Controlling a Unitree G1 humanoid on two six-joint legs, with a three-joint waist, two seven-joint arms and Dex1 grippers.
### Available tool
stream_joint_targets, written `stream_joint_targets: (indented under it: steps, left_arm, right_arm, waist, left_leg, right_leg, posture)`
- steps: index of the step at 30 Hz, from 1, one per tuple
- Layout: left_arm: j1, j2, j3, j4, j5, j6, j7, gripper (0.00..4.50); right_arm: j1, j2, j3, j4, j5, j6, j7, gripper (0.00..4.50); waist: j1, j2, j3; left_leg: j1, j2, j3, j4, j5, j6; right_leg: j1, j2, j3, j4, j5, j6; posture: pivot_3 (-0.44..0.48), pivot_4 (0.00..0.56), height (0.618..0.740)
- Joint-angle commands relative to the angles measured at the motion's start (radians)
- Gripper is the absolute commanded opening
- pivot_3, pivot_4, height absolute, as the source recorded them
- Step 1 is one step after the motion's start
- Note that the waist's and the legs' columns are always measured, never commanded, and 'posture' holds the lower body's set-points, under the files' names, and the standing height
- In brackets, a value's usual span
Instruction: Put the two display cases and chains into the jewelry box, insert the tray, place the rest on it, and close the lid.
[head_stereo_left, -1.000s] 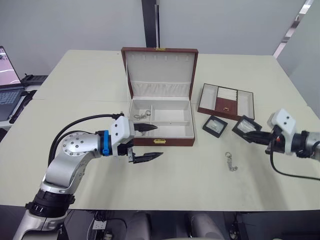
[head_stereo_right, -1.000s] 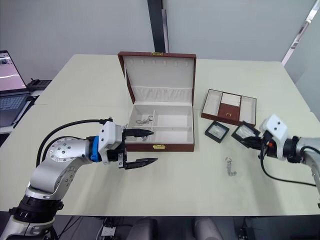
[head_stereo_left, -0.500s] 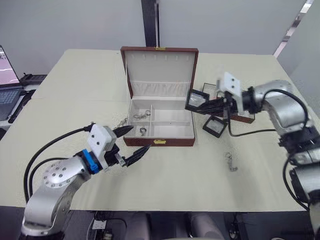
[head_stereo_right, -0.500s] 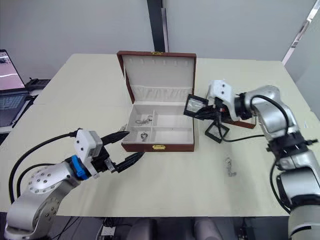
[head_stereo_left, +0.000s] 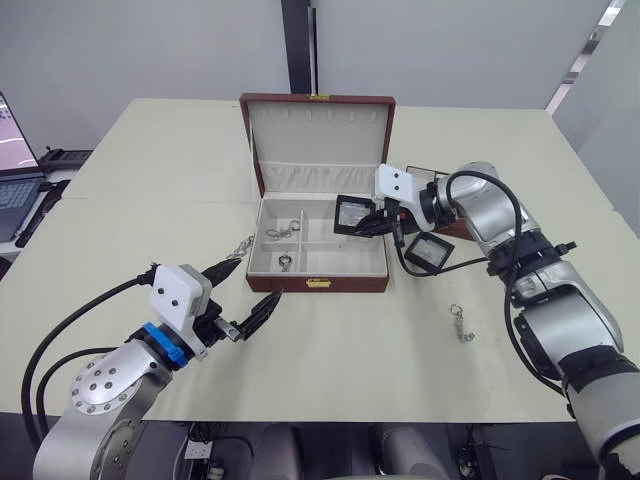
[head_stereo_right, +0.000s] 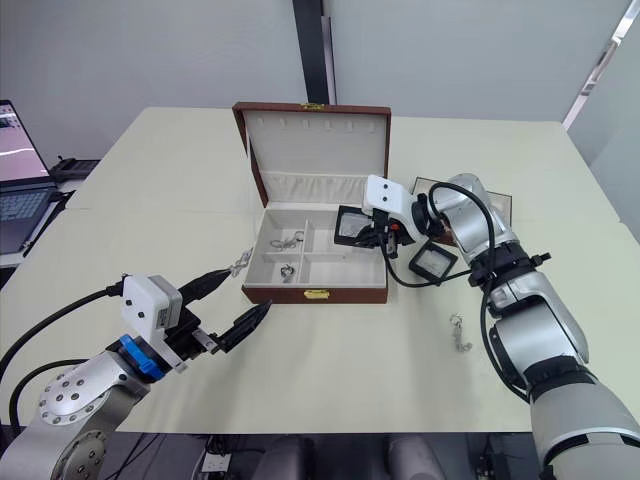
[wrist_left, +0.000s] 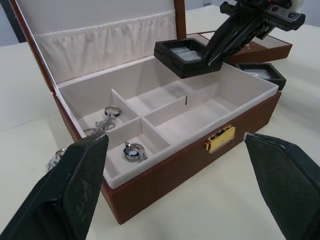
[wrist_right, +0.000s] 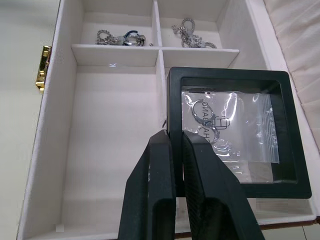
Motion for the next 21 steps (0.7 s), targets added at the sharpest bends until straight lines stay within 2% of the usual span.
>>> stream_joint_targets:
  steps: [1,7,21]
  left_arm:
    - [0.001,-0.004,0.005,-0.047,-0.010,-0.012,0.010,4.50]
    - [-0.013,-0.001,-0.005,-0.049,-0.014,-0.004,0.019,4.50]
    - [-0.030,0.007,-0.024,-0.059,-0.026,0.012,0.028,4.50]
  right_arm:
    - [-0.052,0.016,-0.008,0.050,-0.026,-0.055,0.010,0.01]
    - [-0.079,0.047,-0.009,0.149,-0.069,-0.117,0.003,0.01]
    - [-0.112,0.085,-0.024,0.261,-0.123,-0.170,-0.042,0.01]
  waist:
    - [0.000,0.000,0.000]
    - [-0.005,0.000,0.000]
    - [-0.008,0.001,0.000]
  left_leg:
    - [0.000,0.000,0.000,0.000,0.000,0.000]
    - [0.000,0.000,0.000,0.000,0.000,0.000]
    - [0.000,0.000,0.000,0.000,0.000,0.000]
  right_leg:
    - [0.000,0.000,0.000,0.000,0.000,0.000]
    - [0.000,0.000,0.000,0.000,0.000,0.000]
    - [0.000,0.000,0.000,0.000,0.000,0.000]
  posture:
    - [0.000,0.150,0.740]
    - [0.000,0.150,0.740]
    - [0.000,0.150,0.740]
